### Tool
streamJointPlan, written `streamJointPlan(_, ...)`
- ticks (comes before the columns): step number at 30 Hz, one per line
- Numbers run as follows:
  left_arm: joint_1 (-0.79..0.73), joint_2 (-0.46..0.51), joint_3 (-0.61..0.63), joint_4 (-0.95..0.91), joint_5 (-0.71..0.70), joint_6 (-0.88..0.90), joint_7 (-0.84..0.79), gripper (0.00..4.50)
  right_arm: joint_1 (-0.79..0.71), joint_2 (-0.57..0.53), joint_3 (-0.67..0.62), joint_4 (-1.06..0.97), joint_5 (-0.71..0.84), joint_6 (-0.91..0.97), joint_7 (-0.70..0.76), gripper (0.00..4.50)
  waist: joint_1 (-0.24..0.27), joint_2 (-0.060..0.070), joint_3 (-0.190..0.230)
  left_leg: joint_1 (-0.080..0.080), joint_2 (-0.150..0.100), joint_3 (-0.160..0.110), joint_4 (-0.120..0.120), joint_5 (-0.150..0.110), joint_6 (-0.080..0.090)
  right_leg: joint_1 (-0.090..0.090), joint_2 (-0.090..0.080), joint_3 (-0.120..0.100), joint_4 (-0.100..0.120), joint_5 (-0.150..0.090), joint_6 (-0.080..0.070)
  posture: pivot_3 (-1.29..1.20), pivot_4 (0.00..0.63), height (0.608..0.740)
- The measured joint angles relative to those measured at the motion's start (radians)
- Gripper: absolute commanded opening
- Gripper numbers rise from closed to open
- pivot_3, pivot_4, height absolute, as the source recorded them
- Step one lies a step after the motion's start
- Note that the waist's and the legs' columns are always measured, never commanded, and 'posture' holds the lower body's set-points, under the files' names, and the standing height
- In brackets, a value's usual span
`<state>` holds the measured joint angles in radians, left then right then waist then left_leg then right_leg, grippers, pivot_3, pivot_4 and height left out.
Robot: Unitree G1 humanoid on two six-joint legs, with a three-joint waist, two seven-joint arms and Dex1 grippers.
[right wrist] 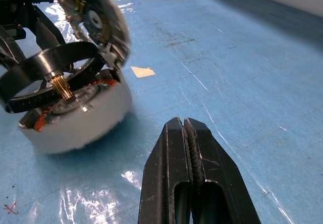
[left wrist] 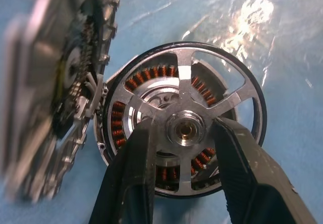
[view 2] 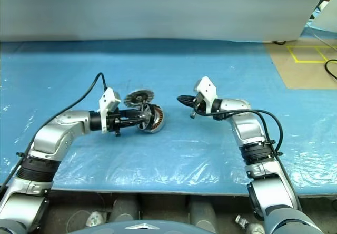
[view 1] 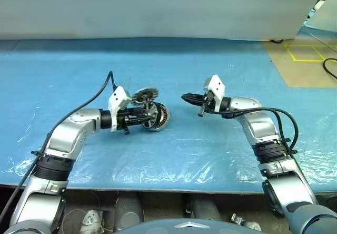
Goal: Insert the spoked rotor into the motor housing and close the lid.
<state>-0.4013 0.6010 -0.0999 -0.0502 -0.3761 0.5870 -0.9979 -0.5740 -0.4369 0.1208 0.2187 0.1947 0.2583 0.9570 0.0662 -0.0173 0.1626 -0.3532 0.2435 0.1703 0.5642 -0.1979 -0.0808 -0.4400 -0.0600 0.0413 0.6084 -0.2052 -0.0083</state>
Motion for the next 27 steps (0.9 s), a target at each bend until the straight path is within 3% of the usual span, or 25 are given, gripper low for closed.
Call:
streamJointPlan(3, -0.015, 0.013, -0.026, 0.000, 0.024, 0.005, 0.003, 1.39, 0.000, 0.000, 0.001, 0.000, -0.003, -0.008, 0.000, 0.00, 0.000, 0.000, 0.000, 0.000, 0.000, 0.000, 0.000, 0.000, 0.000, 0.000, 0.000, 0.000, 0.000, 0.000, 0.000, 0.00, 0.150, 0.740)
streamJointPlan(4, -0.020, 0.014, -0.029, 0.001, 0.029, 0.007, 0.008, 2.08, -0.001, 0.000, 0.001, 0.001, -0.005, -0.011, 0.000, 0.00, -0.001, 0.000, 0.000, 0.000, 0.000, 0.000, 0.000, 0.000, 0.000, 0.000, 0.000, 0.000, 0.000, 0.000, 0.000, 0.00, 0.150, 0.740)
streamJointPlan(11, -0.041, -0.031, -0.016, 0.029, 0.042, 0.022, 0.076, 4.30, -0.003, 0.000, 0.002, 0.010, -0.014, -0.034, 0.001, 0.00, 0.000, 0.000, 0.000, -0.001, 0.000, 0.000, 0.000, 0.000, 0.000, 0.000, 0.000, 0.000, 0.000, 0.000, 0.000, 0.00, 0.150, 0.740)
streamJointPlan(13, -0.053, -0.045, 0.001, 0.023, 0.014, 0.043, 0.084, 4.30, -0.004, 0.001, 0.003, 0.013, -0.014, -0.040, 0.002, 0.00, 0.002, 0.000, 0.000, -0.001, 0.000, 0.000, 0.000, 0.000, 0.000, 0.000, 0.000, 0.000, 0.000, 0.000, 0.000, 0.00, 0.150, 0.740)
streamJointPlan(16, -0.059, -0.061, 0.049, -0.004, -0.042, 0.070, 0.086, 3.70, -0.005, 0.001, 0.003, 0.030, -0.016, -0.047, 0.003, 0.00, 0.002, 0.000, 0.000, -0.001, 0.000, 0.000, 0.000, 0.000, 0.000, 0.000, 0.000, 0.000, 0.000, 0.000, 0.000, 0.00, 0.150, 0.740)
streamJointPlan(21, -0.037, -0.090, 0.104, -0.078, -0.156, 0.125, 0.086, 1.90, -0.005, 0.001, 0.003, 0.045, -0.017, -0.059, 0.003, 0.00, 0.001, 0.000, 0.000, -0.001, 0.000, 0.000, 0.000, 0.000, 0.000, 0.000, 0.000, 0.000, 0.000, 0.000, 0.000, 0.00, 0.150, 0.740)
streamJointPlan(25, 0.065, -0.095, 0.124, -0.152, -0.194, 0.140, 0.112, 0.43, -0.007, 0.000, 0.003, 0.047, -0.017, -0.066, 0.002, 0.00, -0.002, 0.000, 0.000, -0.001, 0.000, 0.000, 0.000, 0.000, 0.000, 0.000, 0.000, 0.000, 0.000, 0.000, 0.000, 0.00, 0.150, 0.740)
streamJointPlan(27, 0.103, -0.106, 0.123, -0.171, -0.192, 0.136, 0.137, 0.05, -0.007, 0.000, 0.003, 0.047, -0.017, -0.068, 0.001, 0.00, -0.001, 0.000, 0.000, -0.001, 0.000, 0.000, 0.000, 0.000, 0.000, 0.000, 0.000, 0.000, 0.000, 0.000, 0.000, 0.00, 0.150, 0.740)
